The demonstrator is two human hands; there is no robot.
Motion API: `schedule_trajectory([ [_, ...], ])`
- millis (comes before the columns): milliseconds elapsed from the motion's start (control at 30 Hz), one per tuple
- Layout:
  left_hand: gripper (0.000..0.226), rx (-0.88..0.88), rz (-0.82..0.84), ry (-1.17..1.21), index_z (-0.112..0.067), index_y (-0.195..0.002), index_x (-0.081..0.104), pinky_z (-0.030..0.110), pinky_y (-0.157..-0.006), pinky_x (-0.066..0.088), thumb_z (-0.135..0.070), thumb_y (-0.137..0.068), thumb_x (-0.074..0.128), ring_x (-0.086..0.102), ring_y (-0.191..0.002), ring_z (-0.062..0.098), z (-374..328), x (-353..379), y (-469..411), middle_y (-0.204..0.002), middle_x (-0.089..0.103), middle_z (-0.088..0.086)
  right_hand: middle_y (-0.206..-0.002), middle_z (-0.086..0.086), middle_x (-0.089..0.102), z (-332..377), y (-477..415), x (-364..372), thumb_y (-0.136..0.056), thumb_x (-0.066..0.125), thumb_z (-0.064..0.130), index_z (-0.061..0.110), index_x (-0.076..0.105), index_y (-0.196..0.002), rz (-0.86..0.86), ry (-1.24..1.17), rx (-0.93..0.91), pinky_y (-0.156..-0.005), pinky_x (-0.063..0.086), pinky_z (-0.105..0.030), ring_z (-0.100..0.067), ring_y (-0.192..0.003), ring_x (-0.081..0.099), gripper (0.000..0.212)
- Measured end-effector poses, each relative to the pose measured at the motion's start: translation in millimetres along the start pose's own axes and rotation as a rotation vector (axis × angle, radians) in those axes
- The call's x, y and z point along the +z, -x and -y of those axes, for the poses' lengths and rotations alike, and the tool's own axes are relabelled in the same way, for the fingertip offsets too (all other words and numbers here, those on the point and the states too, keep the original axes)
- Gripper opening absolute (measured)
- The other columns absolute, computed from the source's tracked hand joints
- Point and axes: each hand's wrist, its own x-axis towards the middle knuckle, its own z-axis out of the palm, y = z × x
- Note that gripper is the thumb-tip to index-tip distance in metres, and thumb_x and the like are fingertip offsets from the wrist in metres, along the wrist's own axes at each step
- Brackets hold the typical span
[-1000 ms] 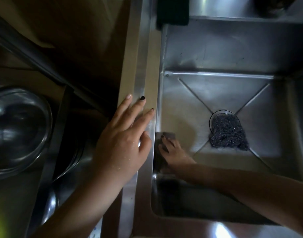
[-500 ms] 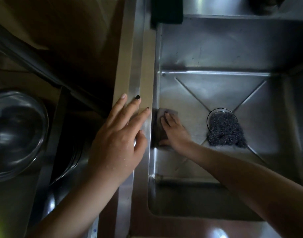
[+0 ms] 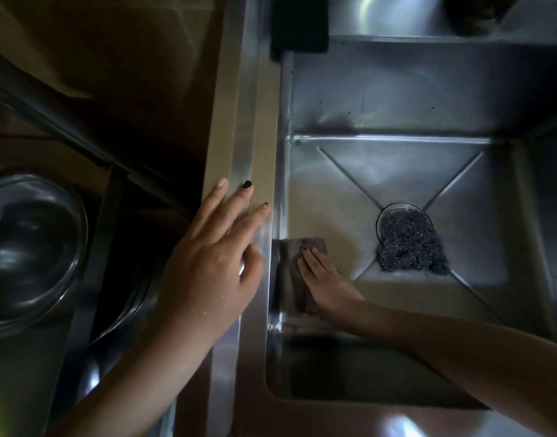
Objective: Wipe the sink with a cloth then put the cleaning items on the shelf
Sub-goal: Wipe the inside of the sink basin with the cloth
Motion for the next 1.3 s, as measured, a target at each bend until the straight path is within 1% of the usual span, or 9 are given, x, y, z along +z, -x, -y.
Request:
schedule_trajectory([
  [133,0.042,0.002,0.007,-0.001,-0.011,-0.124,0.056,0.031,-0.108,0.015,-0.019,-0.086,0.042,0.027,-0.137,0.025,0,-1,-1,-0.138,0.047,0.009,-0.157,-0.002,0.002,8,-3,-7,-0.090,0.052,0.044,0.012,0.013,-0.148,-0.108,-0.092,0.068,-0.114,0.023,-0.043,-0.023,-0.145,0.000,0.077],
  [300,0.042,-0.006,0.018,0.003,-0.011,-0.123,0.057,0.026,-0.110,0.014,-0.021,-0.086,0.041,0.026,-0.137,0.024,-1,-2,-2,-0.138,0.047,0.008,-0.158,-0.004,-0.001,16,-5,-3,-0.096,0.042,0.024,0.011,0.010,-0.149,-0.141,-0.052,0.111,-0.113,0.024,-0.043,-0.024,-0.145,-0.002,0.062],
  [633,0.043,0.008,0.034,-0.055,-0.010,-0.126,0.055,0.038,-0.109,0.018,-0.021,-0.087,0.039,0.027,-0.137,0.029,-3,-1,-1,-0.139,0.045,0.010,-0.155,-0.008,0.014,7,-4,-21,-0.091,0.047,0.009,0.006,0.028,-0.143,-0.136,-0.001,0.013,-0.106,0.039,-0.041,-0.031,-0.138,0.015,0.055],
  [800,0.046,-0.010,0.046,-0.084,-0.011,-0.132,0.048,0.034,-0.112,0.017,-0.024,-0.089,0.038,0.022,-0.139,0.022,0,1,1,-0.143,0.041,0.005,-0.148,-0.005,0.033,4,-3,-37,-0.089,0.044,0.006,0.012,0.032,-0.142,-0.155,-0.161,0.023,-0.105,0.038,-0.038,-0.028,-0.135,0.027,0.055],
  [900,0.047,0.005,0.034,-0.108,-0.008,-0.132,0.047,0.039,-0.111,0.022,-0.023,-0.089,0.039,0.024,-0.138,0.024,0,2,0,-0.143,0.041,0.010,-0.138,-0.007,0.049,1,-6,-51,-0.081,0.052,0.006,0.019,0.040,-0.139,-0.174,-0.343,0.027,-0.103,0.039,-0.031,-0.027,-0.127,0.043,0.060],
  [1033,0.053,-0.052,0.034,-0.063,-0.009,-0.135,0.043,0.028,-0.113,0.011,-0.032,-0.087,0.038,0.014,-0.141,0.019,1,1,-1,-0.149,0.025,0.006,-0.106,0.004,0.065,-11,-10,-70,-0.077,0.064,0.006,0.024,0.055,-0.125,-0.171,-0.740,0.127,-0.075,0.046,-0.020,-0.014,-0.094,0.060,0.052],
  [1133,0.055,-0.101,0.011,0.109,-0.025,-0.137,0.035,0.008,-0.110,0.004,-0.039,-0.084,0.042,0.006,-0.142,0.007,4,1,-2,-0.152,0.014,-0.006,-0.111,0.001,0.064,-22,-14,-79,-0.074,0.071,-0.002,0.012,0.055,-0.127,-0.204,-1.073,0.186,-0.085,0.045,-0.021,-0.011,-0.096,0.059,0.057],
  [1200,0.053,-0.159,-0.034,0.272,-0.042,-0.132,0.030,-0.004,-0.099,0.012,-0.032,-0.085,0.052,0.007,-0.138,-0.006,6,0,-4,-0.151,0.011,-0.020,-0.112,-0.006,0.064,-26,-16,-87,-0.076,0.070,-0.004,0.010,0.054,-0.127,-0.257,-1.266,0.182,-0.087,0.045,-0.024,-0.012,-0.093,0.061,0.055],
  [1300,0.061,-0.194,-0.072,0.389,-0.053,-0.124,0.026,-0.002,-0.097,0.018,-0.017,-0.088,0.058,0.008,-0.132,-0.017,11,0,-18,-0.144,0.006,-0.036,-0.103,-0.005,0.066,-23,-17,-107,-0.080,0.063,-0.009,0.012,0.059,-0.116,-0.401,-1.573,0.169,-0.081,0.049,-0.020,-0.007,-0.081,0.063,0.041],
])
